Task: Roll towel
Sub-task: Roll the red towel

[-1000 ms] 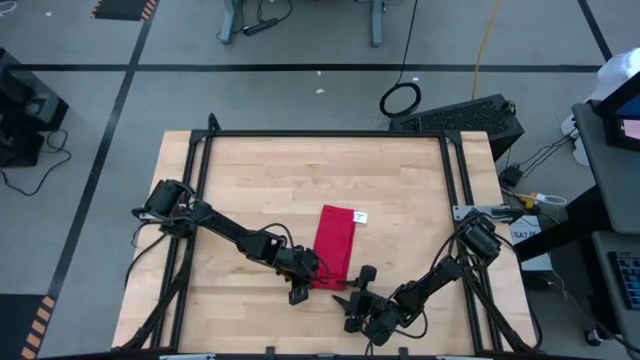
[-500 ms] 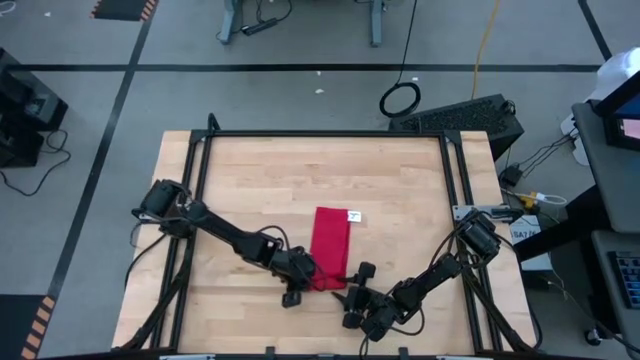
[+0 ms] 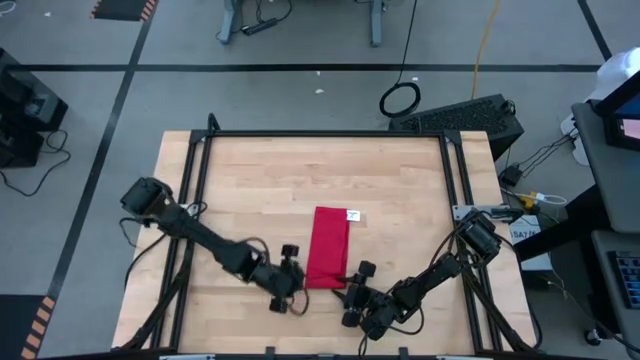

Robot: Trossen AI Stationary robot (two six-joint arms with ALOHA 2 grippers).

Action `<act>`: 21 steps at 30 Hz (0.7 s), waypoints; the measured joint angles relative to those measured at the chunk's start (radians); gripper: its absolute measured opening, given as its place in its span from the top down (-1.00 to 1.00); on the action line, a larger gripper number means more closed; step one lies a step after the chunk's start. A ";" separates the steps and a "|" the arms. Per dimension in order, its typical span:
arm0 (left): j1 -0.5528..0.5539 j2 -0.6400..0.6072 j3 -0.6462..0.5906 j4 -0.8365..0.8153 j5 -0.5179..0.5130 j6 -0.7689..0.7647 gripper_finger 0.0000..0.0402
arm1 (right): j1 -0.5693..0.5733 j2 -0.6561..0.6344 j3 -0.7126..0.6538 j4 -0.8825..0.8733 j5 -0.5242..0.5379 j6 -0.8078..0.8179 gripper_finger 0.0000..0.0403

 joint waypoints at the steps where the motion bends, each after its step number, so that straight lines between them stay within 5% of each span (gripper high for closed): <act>1: -0.022 0.016 0.000 0.022 -0.025 0.031 0.25 | 0.000 0.000 0.000 0.000 0.000 0.001 0.20; 8: -0.102 0.118 0.000 0.151 -0.206 0.113 0.25 | 0.000 0.000 0.000 0.006 0.000 0.008 0.20; 21: -0.075 0.219 0.002 0.199 -0.240 0.038 0.25 | -0.005 0.002 -0.003 0.061 -0.009 0.000 0.20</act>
